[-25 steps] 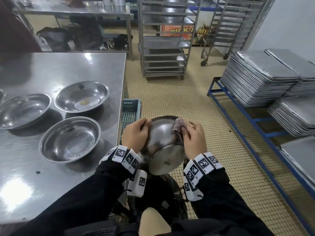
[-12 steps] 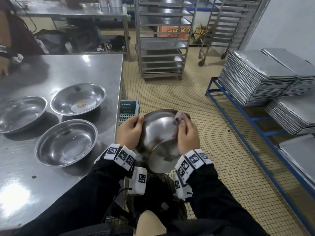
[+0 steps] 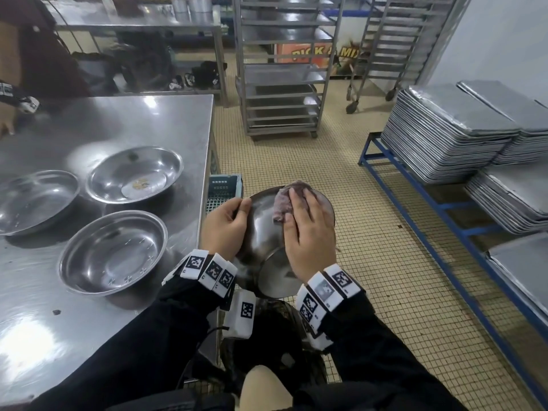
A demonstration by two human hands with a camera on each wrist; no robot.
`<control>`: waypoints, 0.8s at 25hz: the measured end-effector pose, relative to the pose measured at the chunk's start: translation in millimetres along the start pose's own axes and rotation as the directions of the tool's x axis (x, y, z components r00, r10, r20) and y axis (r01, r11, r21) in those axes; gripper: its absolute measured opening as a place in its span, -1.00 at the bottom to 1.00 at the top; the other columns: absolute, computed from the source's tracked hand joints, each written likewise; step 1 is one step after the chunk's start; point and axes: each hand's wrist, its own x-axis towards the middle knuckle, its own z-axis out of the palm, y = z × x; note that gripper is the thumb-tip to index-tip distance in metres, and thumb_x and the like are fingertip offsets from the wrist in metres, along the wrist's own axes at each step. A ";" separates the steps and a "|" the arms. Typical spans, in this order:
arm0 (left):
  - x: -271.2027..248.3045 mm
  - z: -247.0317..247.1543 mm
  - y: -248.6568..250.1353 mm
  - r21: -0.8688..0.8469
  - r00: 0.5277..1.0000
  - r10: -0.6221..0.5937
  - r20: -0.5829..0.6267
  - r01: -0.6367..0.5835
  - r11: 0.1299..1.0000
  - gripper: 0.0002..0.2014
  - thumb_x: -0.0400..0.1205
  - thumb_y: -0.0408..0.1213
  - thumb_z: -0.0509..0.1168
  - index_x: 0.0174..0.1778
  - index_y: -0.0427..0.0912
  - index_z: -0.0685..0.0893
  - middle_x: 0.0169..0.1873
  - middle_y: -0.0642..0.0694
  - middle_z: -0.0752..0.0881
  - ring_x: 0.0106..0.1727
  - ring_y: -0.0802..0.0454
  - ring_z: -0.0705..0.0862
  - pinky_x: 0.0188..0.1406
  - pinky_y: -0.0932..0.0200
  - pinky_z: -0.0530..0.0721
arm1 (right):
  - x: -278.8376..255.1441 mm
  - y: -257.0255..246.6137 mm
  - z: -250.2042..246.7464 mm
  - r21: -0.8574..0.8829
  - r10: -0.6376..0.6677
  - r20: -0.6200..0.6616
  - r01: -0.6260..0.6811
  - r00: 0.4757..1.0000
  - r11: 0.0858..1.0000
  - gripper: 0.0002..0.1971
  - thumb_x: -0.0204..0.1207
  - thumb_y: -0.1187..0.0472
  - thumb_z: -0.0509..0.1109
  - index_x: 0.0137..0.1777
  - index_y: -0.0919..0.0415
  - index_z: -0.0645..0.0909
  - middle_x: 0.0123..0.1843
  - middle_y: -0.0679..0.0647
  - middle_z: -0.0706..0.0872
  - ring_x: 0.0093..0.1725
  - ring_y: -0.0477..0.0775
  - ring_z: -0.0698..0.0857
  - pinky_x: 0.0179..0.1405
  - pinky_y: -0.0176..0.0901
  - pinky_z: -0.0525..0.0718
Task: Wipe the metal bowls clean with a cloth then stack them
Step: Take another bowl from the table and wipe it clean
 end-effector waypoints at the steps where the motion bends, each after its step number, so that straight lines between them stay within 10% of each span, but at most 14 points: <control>1: 1.3 1.1 1.0 -0.001 1.000 -0.001 0.003 0.001 1.000 -0.63 0.70 -0.13 0.24 -0.47 0.01 0.55 -0.62 0.11 0.48 -0.55 0.22 0.38 -0.50 0.25 0.32 | 7.0 0.6 -1.5 -0.002 0.034 0.028 -0.034 0.999 0.999 -0.40 0.61 -0.14 -0.14 0.59 0.05 0.28 0.61 0.09 0.30 0.61 0.15 0.19 0.60 0.14 0.16; 4: 3.0 1.0 -2.0 -0.055 0.999 -0.040 -0.009 0.040 0.998 -0.62 0.70 -0.11 0.25 -0.47 -0.04 0.58 -0.63 0.12 0.49 -0.54 0.23 0.38 -0.49 0.27 0.34 | 18.6 11.6 -9.3 0.147 0.222 0.129 -0.240 0.966 0.959 -0.48 0.71 -0.09 -0.08 0.61 0.06 0.24 0.63 0.07 0.26 0.59 0.11 0.23 0.58 0.02 0.19; 8: 2.5 -2.2 -8.7 -0.099 0.998 -0.059 -0.005 0.059 0.993 -0.69 0.71 -0.11 0.23 -0.25 -0.19 0.71 -0.38 -0.29 0.68 -0.38 0.04 0.53 -0.31 0.10 0.48 | 5.9 40.8 -26.0 0.319 0.621 0.334 -0.705 0.709 0.634 -0.43 0.69 -0.20 -0.09 0.31 0.17 0.56 0.12 0.11 0.64 0.06 0.14 0.59 0.10 -0.11 0.51; 12: 1.9 -3.4 -5.6 -0.122 0.997 -0.057 0.047 0.063 0.991 -0.73 0.70 -0.06 0.23 -0.24 -0.01 0.73 -0.39 -0.05 0.72 -0.35 0.14 0.59 -0.25 0.12 0.56 | 0.0 75.2 -16.5 0.206 0.738 0.385 -0.831 0.554 0.517 -0.35 0.62 -0.29 0.01 -0.13 0.31 0.63 -0.12 0.20 0.70 -0.07 0.23 0.66 0.05 0.05 0.62; 17: -2.6 -2.9 -0.1 -0.200 0.985 -0.012 0.173 0.047 0.979 -0.34 0.55 0.33 0.19 -0.38 -0.31 0.61 -0.45 -0.24 0.63 -0.41 -0.17 0.57 -0.33 -0.05 0.58 | 17.1 100.1 -27.0 0.568 0.602 0.689 -0.817 0.405 -0.101 -0.17 0.50 -0.43 0.02 0.27 0.39 0.49 0.20 0.32 0.67 0.25 0.40 0.62 0.32 0.36 0.53; 20: -2.5 -6.6 -0.5 -0.196 0.990 0.047 0.132 -0.021 0.980 -0.06 0.40 0.52 0.12 -0.40 -0.55 0.48 -0.39 -0.30 0.54 -0.29 -0.14 0.54 -0.16 -0.03 0.55 | 23.9 97.0 -50.7 0.452 0.468 0.794 -0.891 0.388 -0.028 -0.20 0.47 -0.40 0.18 0.21 0.43 0.54 0.17 0.42 0.69 0.21 0.41 0.66 0.21 0.28 0.62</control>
